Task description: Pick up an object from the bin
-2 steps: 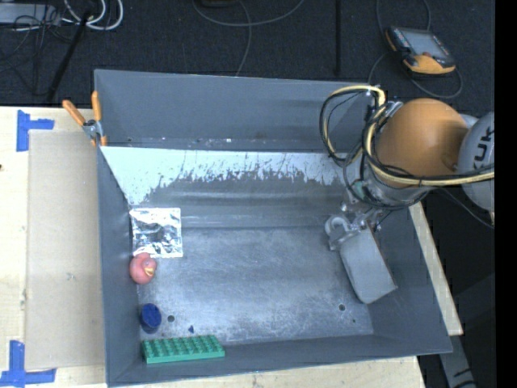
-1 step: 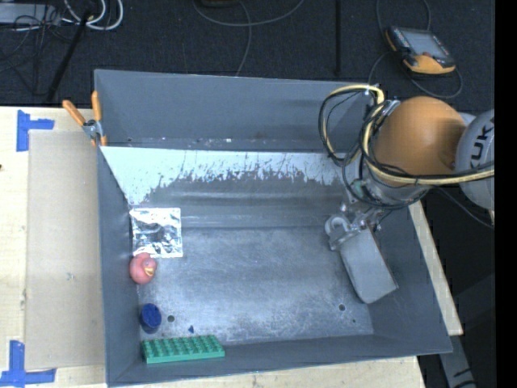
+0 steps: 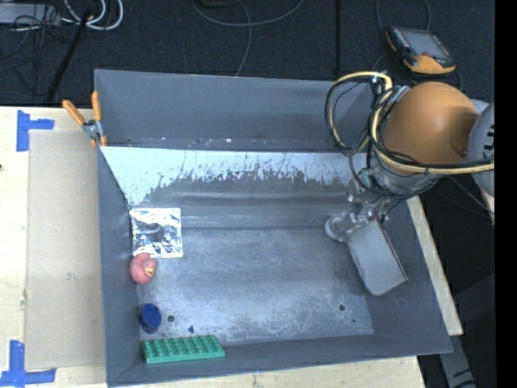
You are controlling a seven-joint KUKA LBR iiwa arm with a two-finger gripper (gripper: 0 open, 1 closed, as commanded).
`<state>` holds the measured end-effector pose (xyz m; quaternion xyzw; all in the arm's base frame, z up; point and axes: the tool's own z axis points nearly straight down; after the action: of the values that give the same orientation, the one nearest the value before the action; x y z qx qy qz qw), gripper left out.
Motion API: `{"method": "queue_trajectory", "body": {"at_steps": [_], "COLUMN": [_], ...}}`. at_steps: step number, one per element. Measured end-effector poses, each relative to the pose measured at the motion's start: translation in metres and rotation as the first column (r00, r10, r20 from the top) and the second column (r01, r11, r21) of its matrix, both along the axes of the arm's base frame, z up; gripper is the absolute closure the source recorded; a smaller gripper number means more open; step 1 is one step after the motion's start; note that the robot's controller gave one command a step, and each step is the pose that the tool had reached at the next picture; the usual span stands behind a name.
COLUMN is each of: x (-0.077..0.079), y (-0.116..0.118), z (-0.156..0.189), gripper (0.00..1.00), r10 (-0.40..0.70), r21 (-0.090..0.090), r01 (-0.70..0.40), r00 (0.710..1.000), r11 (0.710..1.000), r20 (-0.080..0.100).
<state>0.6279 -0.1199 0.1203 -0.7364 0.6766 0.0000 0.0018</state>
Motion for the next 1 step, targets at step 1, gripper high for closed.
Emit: {"method": "queue_trajectory", "body": {"at_steps": [1], "x": [0.0004], "y": [0.0009], "z": [0.022], "gripper": [1.0], "r10": [-0.006], "r21": [0.0], "r01": [0.006], "r00": [1.0], "r11": [1.0], "r20": [-0.001]}}
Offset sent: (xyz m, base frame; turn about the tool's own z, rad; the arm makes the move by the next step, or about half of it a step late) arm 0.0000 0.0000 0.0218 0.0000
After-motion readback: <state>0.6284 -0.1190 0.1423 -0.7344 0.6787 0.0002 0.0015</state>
